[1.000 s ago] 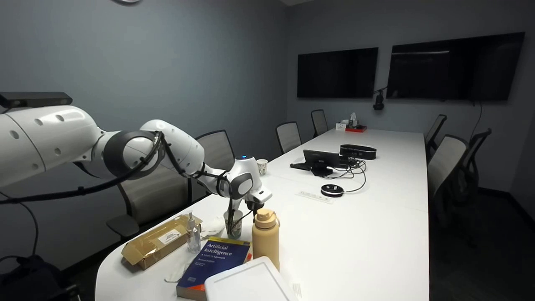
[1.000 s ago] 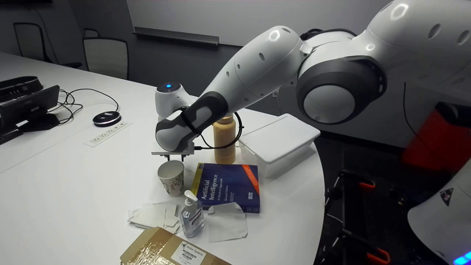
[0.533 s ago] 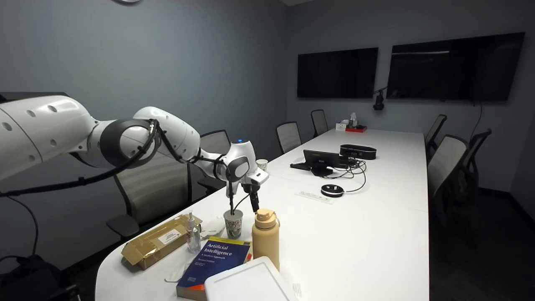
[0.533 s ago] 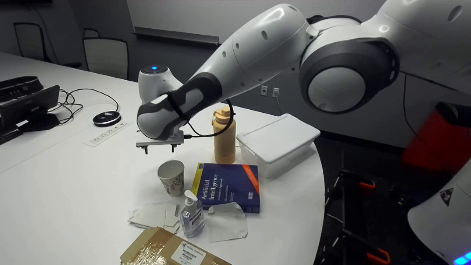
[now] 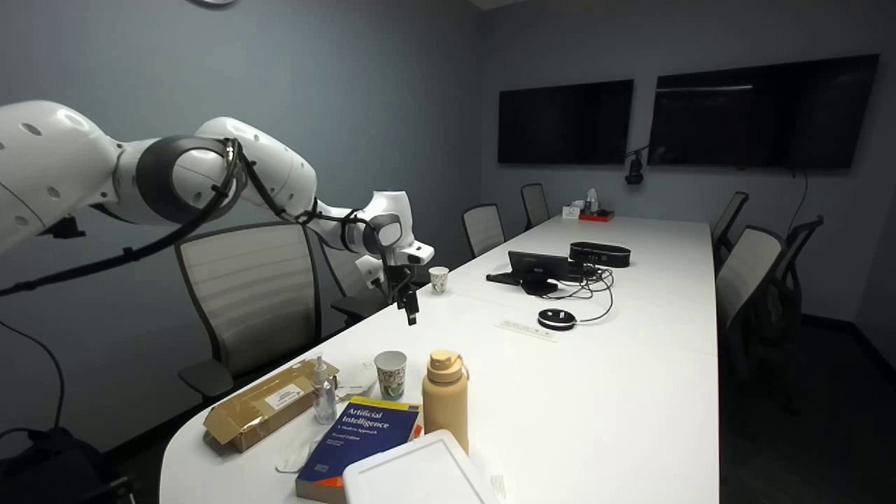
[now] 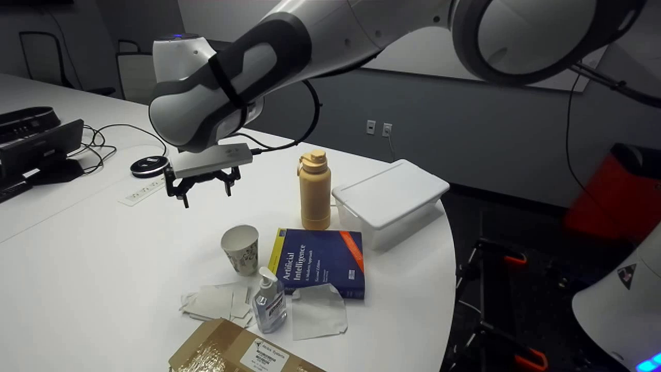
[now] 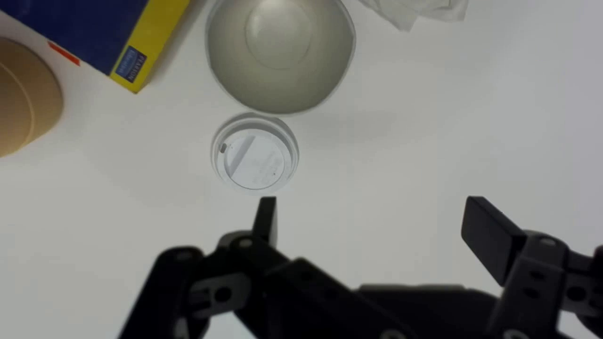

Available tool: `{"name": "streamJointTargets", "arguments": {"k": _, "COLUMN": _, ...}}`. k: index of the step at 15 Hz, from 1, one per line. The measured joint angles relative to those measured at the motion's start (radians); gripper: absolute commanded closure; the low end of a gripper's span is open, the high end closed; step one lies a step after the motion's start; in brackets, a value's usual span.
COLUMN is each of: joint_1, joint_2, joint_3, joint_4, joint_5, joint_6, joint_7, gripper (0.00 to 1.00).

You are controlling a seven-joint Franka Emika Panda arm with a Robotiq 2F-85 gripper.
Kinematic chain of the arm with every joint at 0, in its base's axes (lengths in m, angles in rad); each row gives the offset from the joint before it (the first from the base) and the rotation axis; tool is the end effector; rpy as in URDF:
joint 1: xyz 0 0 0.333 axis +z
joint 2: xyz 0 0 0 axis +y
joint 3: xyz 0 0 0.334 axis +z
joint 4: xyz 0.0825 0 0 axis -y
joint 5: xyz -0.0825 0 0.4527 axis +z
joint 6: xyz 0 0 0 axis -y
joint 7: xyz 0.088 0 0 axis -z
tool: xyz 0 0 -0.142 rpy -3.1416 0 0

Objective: Remove the lid from the coffee cup

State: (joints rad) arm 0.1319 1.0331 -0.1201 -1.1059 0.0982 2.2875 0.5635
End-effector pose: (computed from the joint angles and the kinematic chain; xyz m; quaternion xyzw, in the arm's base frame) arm 0.8629 0.0450 0.1352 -0.9603 0.2680 -0.0770 0.0126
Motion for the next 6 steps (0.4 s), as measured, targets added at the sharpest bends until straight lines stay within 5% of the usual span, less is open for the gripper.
{"name": "streamJointTargets", "arguments": {"k": 6, "joint_1": -0.002, "joint_2": -0.126, "joint_3": 0.039, "joint_4": -0.156, "joint_5": -0.016, "joint_6": -0.069, "joint_7": -0.137, "gripper": 0.0}}
